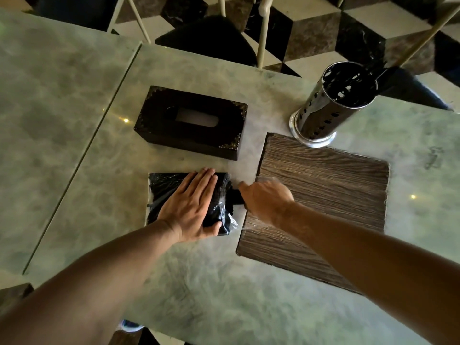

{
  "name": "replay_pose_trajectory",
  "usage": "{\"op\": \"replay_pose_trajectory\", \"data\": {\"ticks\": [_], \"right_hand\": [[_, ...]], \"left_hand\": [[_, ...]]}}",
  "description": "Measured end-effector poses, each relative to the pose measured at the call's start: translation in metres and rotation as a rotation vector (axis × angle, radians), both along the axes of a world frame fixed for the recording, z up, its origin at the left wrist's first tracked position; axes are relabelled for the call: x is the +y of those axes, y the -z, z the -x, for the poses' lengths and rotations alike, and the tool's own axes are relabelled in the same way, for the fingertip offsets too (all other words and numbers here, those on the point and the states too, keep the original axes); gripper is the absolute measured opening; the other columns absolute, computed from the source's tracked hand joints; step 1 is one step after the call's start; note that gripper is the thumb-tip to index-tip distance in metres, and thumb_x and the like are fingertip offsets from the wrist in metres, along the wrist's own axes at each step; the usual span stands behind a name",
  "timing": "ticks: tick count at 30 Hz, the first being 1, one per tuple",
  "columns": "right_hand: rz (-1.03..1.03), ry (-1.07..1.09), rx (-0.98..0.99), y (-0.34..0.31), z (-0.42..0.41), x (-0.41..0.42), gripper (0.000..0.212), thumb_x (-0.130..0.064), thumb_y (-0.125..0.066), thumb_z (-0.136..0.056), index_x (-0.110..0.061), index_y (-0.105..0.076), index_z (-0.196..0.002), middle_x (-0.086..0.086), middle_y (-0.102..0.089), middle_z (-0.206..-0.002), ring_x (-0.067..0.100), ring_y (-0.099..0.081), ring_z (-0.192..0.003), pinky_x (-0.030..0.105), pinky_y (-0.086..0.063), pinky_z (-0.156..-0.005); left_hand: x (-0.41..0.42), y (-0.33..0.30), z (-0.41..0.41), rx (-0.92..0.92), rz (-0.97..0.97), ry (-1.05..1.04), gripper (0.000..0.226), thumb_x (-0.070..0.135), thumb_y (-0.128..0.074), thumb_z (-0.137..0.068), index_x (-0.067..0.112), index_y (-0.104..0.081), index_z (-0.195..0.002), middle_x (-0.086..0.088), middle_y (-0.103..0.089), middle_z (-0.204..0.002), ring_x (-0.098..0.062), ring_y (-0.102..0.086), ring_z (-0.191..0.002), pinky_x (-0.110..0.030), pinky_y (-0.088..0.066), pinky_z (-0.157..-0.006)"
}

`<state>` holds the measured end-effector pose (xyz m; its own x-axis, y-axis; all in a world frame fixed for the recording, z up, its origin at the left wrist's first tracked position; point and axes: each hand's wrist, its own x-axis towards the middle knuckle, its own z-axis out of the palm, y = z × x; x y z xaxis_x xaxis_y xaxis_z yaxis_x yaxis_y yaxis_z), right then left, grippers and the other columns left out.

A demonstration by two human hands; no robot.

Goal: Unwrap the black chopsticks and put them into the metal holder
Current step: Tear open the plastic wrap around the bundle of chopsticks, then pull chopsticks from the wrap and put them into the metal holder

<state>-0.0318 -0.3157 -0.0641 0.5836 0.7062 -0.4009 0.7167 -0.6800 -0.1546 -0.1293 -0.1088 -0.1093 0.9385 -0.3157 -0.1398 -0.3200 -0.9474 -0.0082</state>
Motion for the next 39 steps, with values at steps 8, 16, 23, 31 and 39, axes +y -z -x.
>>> {"op": "replay_pose_trajectory", "data": {"ticks": [8,16,23,31,39], "right_hand": [[0.040,0.112,-0.048,-0.004,-0.020,-0.078,0.016,-0.043,-0.058,-0.089,-0.028,-0.061,-0.093,-0.009,-0.059,-0.068,0.017,-0.063,-0.064,0.029,-0.047,-0.051],[0.025,0.145,-0.072,-0.005,-0.012,-0.092,0.019,-0.047,-0.057,-0.088,-0.028,-0.059,-0.088,-0.009,-0.061,-0.070,0.018,-0.062,-0.062,0.029,-0.047,-0.051],[0.044,0.214,-0.076,-0.028,0.004,-0.112,0.022,-0.047,-0.059,-0.087,-0.025,-0.061,-0.089,-0.006,-0.062,-0.069,0.018,-0.060,-0.058,0.028,-0.045,-0.049],[0.017,0.295,-0.088,-0.070,0.013,-0.119,0.021,-0.045,-0.062,-0.085,-0.024,-0.065,-0.089,-0.008,-0.057,-0.066,0.019,-0.061,-0.060,0.032,-0.054,-0.056],[-0.033,0.331,-0.204,-0.131,-0.010,-0.110,0.011,-0.031,-0.063,-0.085,-0.025,-0.064,-0.093,0.003,-0.070,-0.083,0.026,-0.067,-0.073,0.033,-0.053,-0.062]], "left_hand": [[-0.001,-0.001,-0.002,0.036,-0.015,0.013,0.104,0.065,-0.046,-0.087,-0.011,-0.024,-0.154,-0.033,-0.024,-0.162,-0.043,-0.023,-0.153,-0.053,-0.021,-0.125],[0.000,-0.002,-0.004,0.084,-0.050,0.011,0.104,0.066,-0.041,-0.086,-0.012,-0.024,-0.154,-0.033,-0.026,-0.161,-0.043,-0.027,-0.151,-0.053,-0.024,-0.124],[-0.004,-0.006,-0.005,0.123,-0.040,0.005,0.104,0.066,-0.040,-0.085,-0.012,-0.029,-0.152,-0.033,-0.030,-0.159,-0.043,-0.032,-0.148,-0.054,-0.026,-0.123],[-0.011,-0.030,-0.010,0.286,-0.091,-0.088,0.111,0.077,-0.014,-0.080,0.002,-0.008,-0.161,-0.019,-0.008,-0.170,-0.032,-0.013,-0.157,-0.044,-0.008,-0.129],[-0.034,-0.101,-0.037,0.247,0.045,-0.170,0.084,0.062,-0.045,-0.098,0.016,-0.017,-0.162,-0.009,-0.019,-0.169,-0.025,-0.028,-0.152,-0.035,-0.028,-0.120]]}}
